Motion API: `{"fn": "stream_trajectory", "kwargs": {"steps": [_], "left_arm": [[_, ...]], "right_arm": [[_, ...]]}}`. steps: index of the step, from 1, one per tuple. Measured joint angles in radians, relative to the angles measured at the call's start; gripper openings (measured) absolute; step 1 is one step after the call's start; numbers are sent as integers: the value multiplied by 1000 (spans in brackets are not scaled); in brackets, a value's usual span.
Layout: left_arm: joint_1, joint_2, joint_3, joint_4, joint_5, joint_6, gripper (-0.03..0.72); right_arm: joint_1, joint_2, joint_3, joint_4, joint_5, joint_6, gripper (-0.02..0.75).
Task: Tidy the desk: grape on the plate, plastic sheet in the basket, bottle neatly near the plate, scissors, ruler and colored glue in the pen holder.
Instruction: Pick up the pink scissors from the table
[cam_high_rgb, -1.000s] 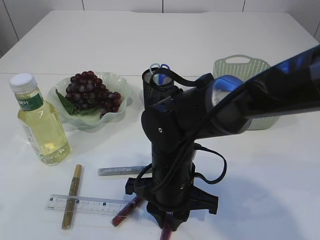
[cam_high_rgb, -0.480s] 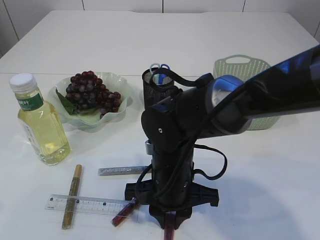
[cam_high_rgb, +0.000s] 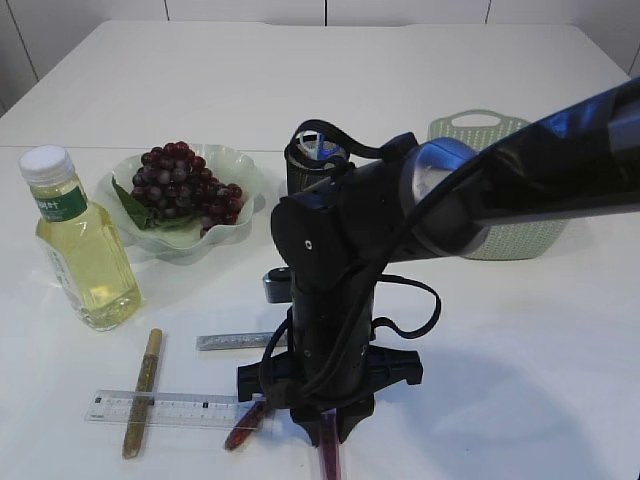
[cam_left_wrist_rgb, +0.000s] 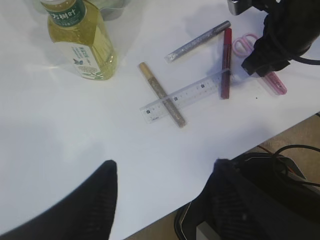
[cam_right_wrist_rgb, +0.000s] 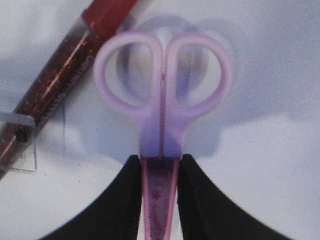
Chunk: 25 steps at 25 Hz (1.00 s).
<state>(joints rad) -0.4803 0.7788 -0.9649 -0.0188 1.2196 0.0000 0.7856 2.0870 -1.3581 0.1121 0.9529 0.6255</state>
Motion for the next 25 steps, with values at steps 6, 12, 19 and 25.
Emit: {"fn": "stream_trajectory", "kwargs": {"steps": [6, 12, 19, 25], "left_arm": [[0, 0, 0, 0, 0, 0, 435], [0, 0, 0, 0, 0, 0, 435], [0, 0, 0, 2, 0, 0, 435], [0, 0, 0, 9, 0, 0, 435]], "right_arm": [[0, 0, 0, 0, 51, -34, 198], [0, 0, -2, 0, 57, -34, 198], [0, -7, -2, 0, 57, -30, 198], [0, -35, -2, -2, 59, -30, 198]]}}
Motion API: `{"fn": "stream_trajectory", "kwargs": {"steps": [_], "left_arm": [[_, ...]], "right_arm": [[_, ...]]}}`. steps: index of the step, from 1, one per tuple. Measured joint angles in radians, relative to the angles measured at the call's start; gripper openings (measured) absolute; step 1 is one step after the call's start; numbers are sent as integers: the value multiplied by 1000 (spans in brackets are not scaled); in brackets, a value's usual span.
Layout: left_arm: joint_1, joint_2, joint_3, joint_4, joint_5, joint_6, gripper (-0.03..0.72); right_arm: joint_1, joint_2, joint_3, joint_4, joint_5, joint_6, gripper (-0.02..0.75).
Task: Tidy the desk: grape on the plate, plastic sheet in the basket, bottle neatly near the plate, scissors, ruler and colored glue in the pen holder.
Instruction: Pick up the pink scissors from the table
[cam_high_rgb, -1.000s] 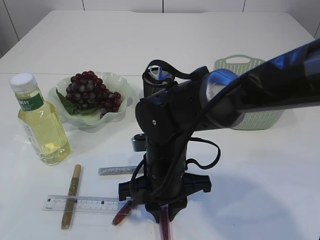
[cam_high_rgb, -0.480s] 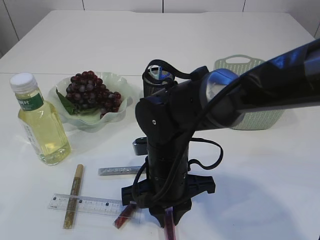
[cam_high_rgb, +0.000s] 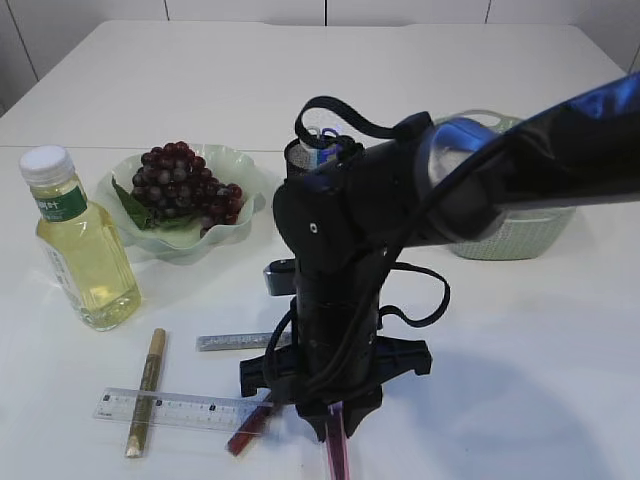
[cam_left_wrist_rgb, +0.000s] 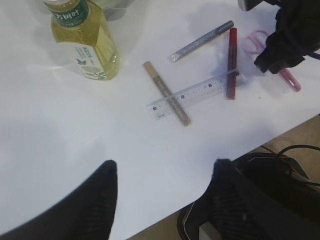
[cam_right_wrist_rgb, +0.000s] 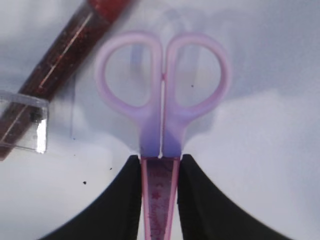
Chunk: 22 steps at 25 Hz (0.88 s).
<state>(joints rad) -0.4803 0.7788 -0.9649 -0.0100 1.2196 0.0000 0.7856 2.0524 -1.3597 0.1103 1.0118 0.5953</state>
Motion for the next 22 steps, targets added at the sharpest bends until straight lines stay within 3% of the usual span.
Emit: {"fn": "stream_trajectory", "kwargs": {"steps": [7, 15, 22], "left_arm": [[0, 0, 0, 10, 0, 0, 435], [0, 0, 0, 10, -2, 0, 435], [0, 0, 0, 10, -8, 0, 435]], "right_arm": [[2, -52, 0, -42, -7, 2, 198], [65, -127, 0, -276, -45, 125, 198], [76, -181, 0, -371, -159, 144, 198]]}}
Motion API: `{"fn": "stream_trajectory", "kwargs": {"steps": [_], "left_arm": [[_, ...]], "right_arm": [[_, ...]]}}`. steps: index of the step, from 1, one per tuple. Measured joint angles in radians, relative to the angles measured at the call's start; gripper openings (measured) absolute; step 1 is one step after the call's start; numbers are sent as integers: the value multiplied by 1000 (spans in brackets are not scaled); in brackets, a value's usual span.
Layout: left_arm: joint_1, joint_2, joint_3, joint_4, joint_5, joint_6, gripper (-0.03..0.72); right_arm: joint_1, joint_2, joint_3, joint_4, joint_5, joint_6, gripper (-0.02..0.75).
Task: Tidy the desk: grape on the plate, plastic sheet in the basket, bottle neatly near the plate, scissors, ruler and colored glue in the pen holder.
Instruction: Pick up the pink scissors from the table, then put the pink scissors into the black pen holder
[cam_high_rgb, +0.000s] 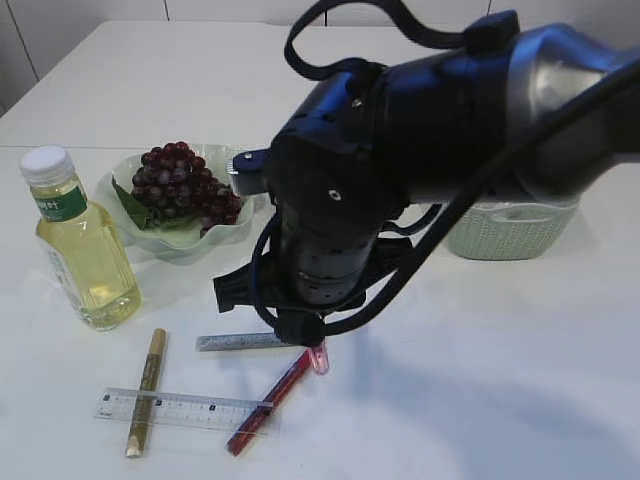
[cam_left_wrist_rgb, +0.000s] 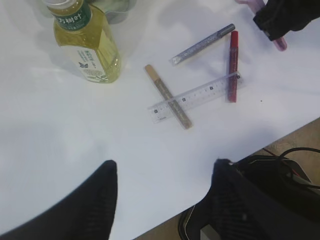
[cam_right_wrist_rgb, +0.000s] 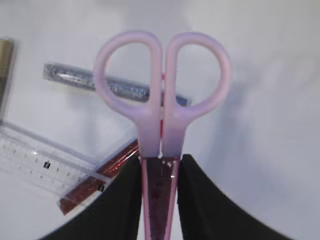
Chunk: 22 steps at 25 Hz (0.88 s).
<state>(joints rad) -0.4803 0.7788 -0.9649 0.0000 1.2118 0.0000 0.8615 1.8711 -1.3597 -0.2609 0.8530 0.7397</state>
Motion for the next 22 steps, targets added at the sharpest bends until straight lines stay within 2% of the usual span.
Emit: {"fn": "stream_trajectory", "kwargs": {"steps": [12, 22], "left_arm": [[0, 0, 0, 0, -15, 0, 435], [0, 0, 0, 0, -19, 0, 435]], "right_arm": [[0, -13, -101, -276, -121, 47, 197], [-72, -13, -159, -433, -185, 74, 198]]}}
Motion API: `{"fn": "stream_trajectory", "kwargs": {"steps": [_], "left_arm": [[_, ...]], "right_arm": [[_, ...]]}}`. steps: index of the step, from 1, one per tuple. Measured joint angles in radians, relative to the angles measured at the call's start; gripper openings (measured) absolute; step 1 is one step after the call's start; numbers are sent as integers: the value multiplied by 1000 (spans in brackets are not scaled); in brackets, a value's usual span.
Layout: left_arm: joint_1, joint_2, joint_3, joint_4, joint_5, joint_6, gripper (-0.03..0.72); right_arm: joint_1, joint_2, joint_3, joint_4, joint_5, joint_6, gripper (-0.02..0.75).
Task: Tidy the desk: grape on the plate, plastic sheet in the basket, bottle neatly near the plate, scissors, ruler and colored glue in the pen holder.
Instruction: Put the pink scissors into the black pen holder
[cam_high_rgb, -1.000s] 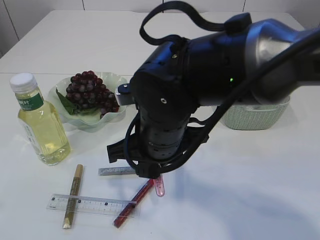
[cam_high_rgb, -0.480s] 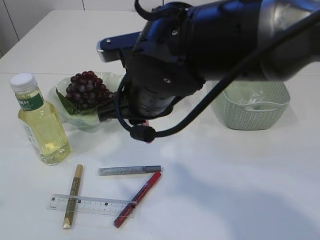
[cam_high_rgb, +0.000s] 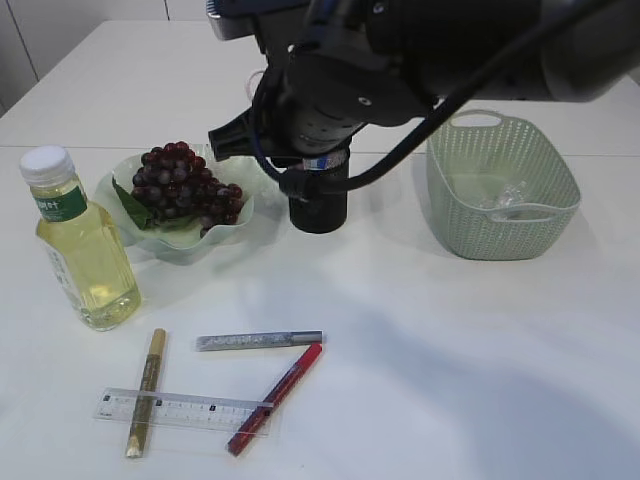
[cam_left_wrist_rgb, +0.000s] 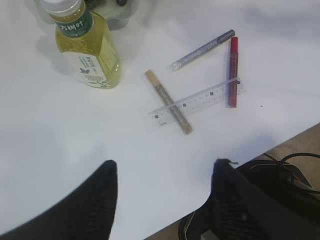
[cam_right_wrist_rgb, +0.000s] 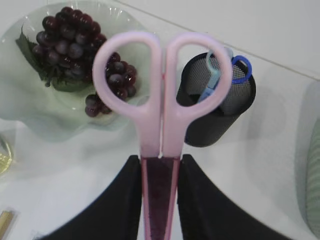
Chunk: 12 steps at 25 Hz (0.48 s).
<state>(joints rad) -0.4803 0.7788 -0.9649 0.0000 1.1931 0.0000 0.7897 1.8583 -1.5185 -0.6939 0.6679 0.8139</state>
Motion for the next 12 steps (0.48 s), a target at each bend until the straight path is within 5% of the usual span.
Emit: {"fn": "stream_trajectory", "kwargs": {"steps": [6, 12], "left_arm": [[0, 0, 0, 0, 0, 0, 435], [0, 0, 0, 0, 0, 0, 435]], "right_arm": [[-86, 0, -2, -47, -133, 15, 197], [-172, 6, -2, -217, -295, 132, 197]]}}
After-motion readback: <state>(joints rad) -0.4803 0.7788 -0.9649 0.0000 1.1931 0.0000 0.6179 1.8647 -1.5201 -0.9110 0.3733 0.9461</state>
